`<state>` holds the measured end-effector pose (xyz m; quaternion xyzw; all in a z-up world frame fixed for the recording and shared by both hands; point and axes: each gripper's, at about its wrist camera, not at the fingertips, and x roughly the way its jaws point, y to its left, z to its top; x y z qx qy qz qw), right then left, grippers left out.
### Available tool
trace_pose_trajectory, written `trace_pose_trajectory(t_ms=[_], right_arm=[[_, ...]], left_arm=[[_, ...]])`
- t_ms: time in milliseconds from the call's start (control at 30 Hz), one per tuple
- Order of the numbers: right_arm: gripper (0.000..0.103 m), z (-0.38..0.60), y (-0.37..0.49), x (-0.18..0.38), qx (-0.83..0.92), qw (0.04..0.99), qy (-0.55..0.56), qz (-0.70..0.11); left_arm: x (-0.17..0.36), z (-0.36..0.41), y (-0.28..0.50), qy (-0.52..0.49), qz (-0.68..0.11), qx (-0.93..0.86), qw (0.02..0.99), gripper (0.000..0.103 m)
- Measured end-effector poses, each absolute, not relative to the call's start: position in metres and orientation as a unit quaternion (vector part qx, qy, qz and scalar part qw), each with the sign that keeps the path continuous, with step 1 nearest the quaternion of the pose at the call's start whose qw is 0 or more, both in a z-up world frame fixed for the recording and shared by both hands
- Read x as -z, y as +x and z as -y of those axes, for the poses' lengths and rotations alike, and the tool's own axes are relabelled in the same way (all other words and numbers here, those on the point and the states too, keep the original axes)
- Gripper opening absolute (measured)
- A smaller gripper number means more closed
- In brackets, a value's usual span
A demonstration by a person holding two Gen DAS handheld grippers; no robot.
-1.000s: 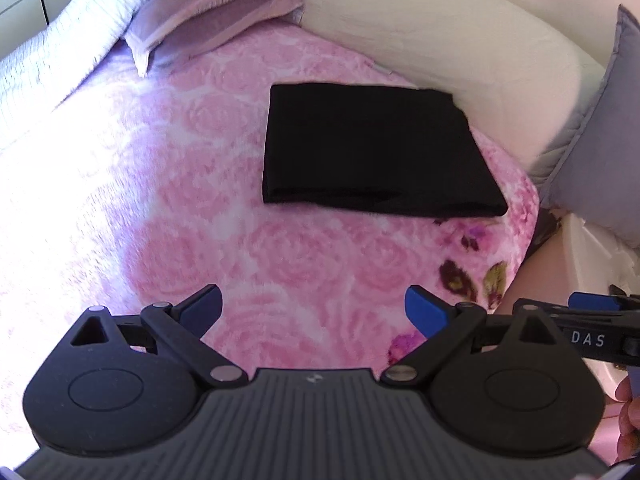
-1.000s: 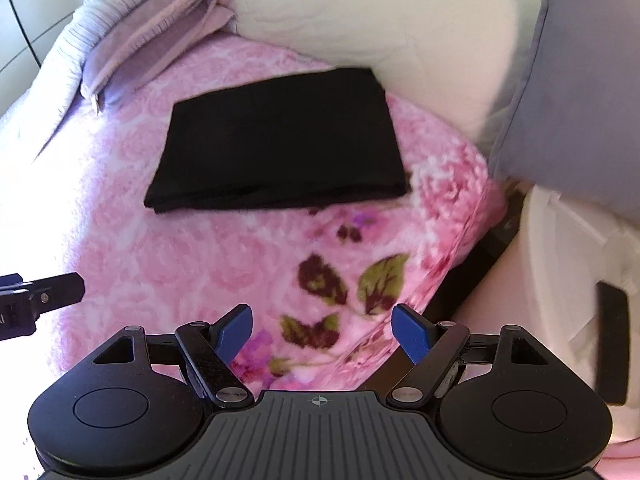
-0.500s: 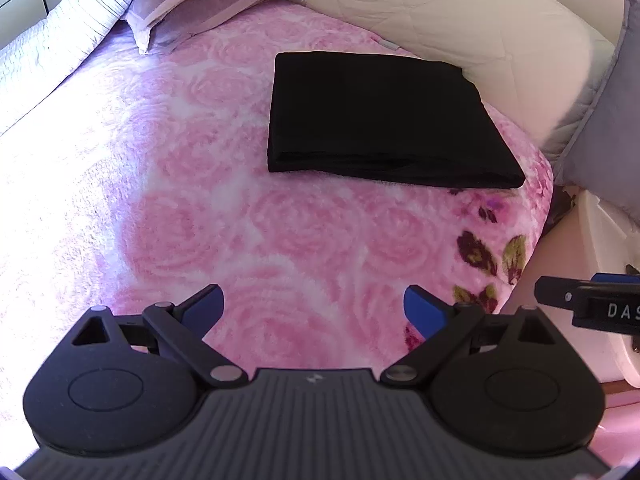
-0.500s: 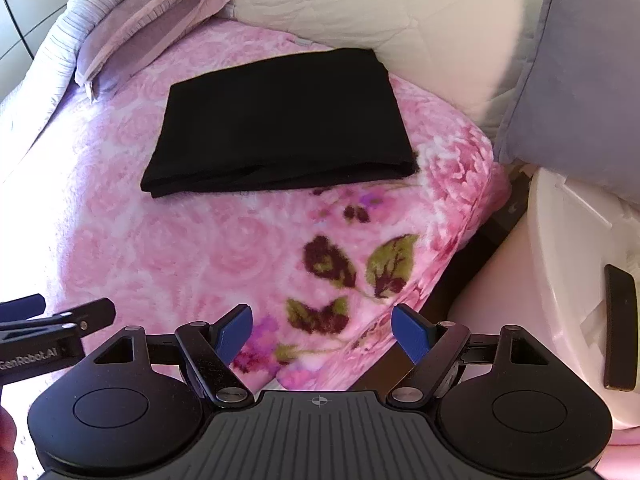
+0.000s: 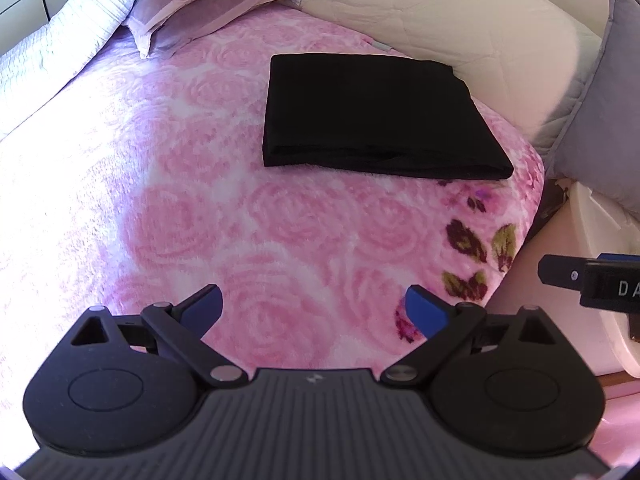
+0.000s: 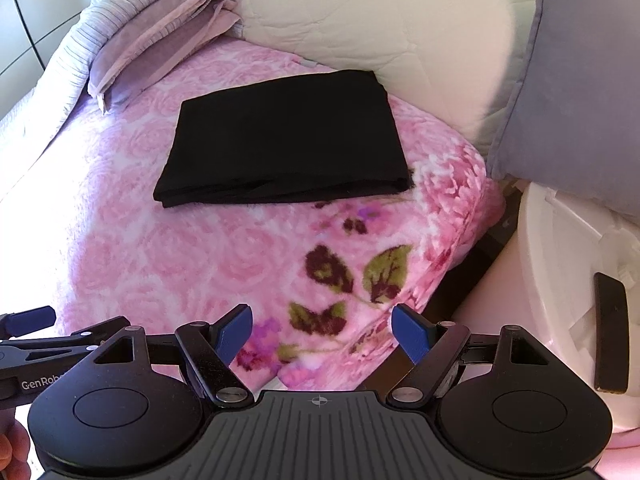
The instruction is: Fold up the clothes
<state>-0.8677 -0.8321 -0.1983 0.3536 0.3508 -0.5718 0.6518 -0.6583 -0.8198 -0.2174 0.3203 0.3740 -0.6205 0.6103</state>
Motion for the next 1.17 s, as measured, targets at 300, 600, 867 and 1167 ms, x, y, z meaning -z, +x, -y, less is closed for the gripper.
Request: trace_pose_trajectory(t_ms=[300,600,867,1167], right_arm=[[0.08,0.817,-0.866,0.188,0.571,0.662,0.339,-0.348],[0.08,0.811,-0.871,0.181,0.576,0.66,0.337,-0.345],[0.08,0.809,-0.873,0.178,0.574,0.664,0.336,-0.342],[0.08,0.808,-0.871,0.176,0.571,0.666,0.336,-0.342]], left_arm=[[0.21,0.808,-0.662,0.317,-0.363,0.63,0.609,0.097],[0.206,0.803,-0.669,0.32,-0.355,0.636,0.606,0.097],[0.201,0.804,-0.672,0.318,-0.348,0.637,0.61,0.098],[0.199,0.801,-0.672,0.317,-0.343,0.638,0.613,0.098]])
